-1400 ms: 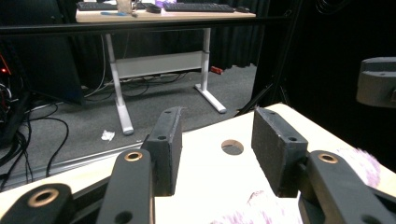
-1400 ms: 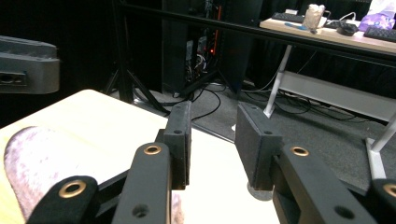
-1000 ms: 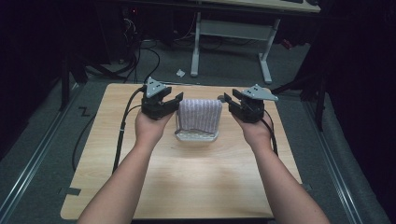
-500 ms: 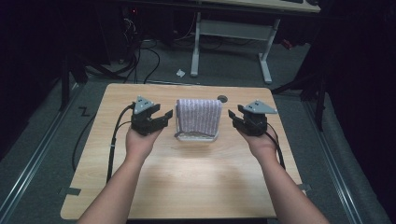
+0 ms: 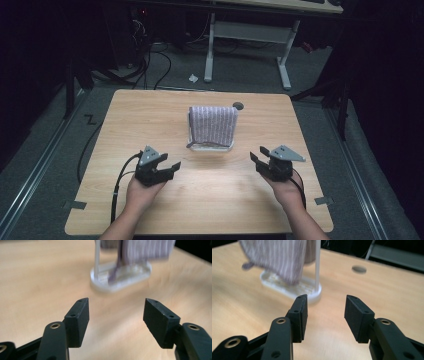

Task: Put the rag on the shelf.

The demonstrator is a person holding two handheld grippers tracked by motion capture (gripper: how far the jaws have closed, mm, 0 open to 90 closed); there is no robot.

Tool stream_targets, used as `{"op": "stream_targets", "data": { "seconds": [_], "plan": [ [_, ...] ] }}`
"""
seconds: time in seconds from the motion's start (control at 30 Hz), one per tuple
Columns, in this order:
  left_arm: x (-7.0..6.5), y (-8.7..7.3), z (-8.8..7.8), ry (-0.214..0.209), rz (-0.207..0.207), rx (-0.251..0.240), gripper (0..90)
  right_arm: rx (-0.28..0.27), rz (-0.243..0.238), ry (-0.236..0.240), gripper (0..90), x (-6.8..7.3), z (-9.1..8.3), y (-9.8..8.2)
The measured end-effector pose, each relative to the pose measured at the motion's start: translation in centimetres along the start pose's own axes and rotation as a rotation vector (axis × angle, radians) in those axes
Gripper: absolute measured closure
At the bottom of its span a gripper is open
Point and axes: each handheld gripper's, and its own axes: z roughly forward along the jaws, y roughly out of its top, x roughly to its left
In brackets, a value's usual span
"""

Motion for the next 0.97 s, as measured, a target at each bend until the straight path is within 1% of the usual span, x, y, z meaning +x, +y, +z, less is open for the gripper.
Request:
{"op": "stream_targets", "data": {
  "seconds": [0.03,0.07,0.1,0.17,0.2,0.23,0.27,0.3,0.33,0.37,0.4,0.47,0.53,0.6,0.67,0.7,0.8,0.97],
  "plan": [
    [0.0,0.0,0.0,0.000,0.000,0.000,37.2,0.004,0.000,0.001,53.4,0.1,-0.3,-0.8],
    [-0.2,-1.5,-0.6,0.000,0.012,0.037,36.7,0.008,0.005,0.006,53.0,0.2,-0.7,-1.6],
    [-0.3,-2.3,-0.9,0.003,0.020,0.049,36.5,0.016,0.016,0.008,52.5,0.3,-1.0,-2.4],
    [-0.8,-3.8,-1.9,0.022,0.033,0.069,36.1,0.032,0.015,0.010,52.1,0.7,-1.8,-4.0],
    [-1.1,-4.7,-2.4,0.034,0.035,0.062,36.1,0.040,0.016,0.005,51.6,0.9,-2.3,-4.9],
    [-1.3,-5.4,-3.0,0.030,0.020,0.064,36.6,0.044,0.013,0.007,52.0,1.1,-2.9,-5.8],
    [-1.3,-5.4,-3.0,0.030,0.020,0.064,37.4,0.044,0.013,0.007,52.0,1.1,-2.9,-5.8],
    [-1.4,-5.4,-3.5,0.007,0.004,0.093,34.3,0.052,0.018,0.016,53.0,1.3,-4.2,-6.8],
    [-1.6,-5.3,-4.0,-0.005,0.006,0.090,34.3,0.052,0.018,0.016,53.0,1.3,-4.2,-6.8],
    [-1.7,-5.4,-4.5,0.008,0.016,0.069,33.1,0.052,0.032,0.031,51.4,1.2,-4.7,-6.8],
    [-1.6,-5.7,-4.8,0.024,0.027,0.081,34.6,0.028,0.030,0.032,51.9,1.1,-5.3,-6.8],
    [-1.5,-5.7,-4.6,0.020,0.028,0.086,34.5,0.045,0.019,0.033,51.7,1.2,-5.0,-6.9],
    [-1.3,-5.5,-4.0,0.002,0.021,0.075,34.3,0.058,-0.002,0.029,51.7,1.2,-4.3,-7.0],
    [-1.3,-5.4,-3.8,-0.002,0.022,0.073,33.9,0.062,-0.003,0.036,51.6,1.2,-4.1,-7.0],
    [-1.2,-5.4,-3.5,-0.012,0.026,0.078,33.8,0.075,-0.001,0.054,51.6,1.2,-3.5,-7.1],
    [-1.2,-5.4,-3.5,-0.012,0.026,0.078,33.8,0.075,-0.001,0.054,51.6,1.2,-3.5,-7.1],
    [-1.2,-5.5,-3.4,-0.015,0.029,0.089,33.5,0.086,-0.025,0.063,51.6,1.3,-3.4,-7.3],
    [-0.9,-5.6,-3.7,-0.010,0.023,0.082,33.5,0.093,-0.024,0.063,51.6,1.3,-3.4,-7.4]
  ]
}}
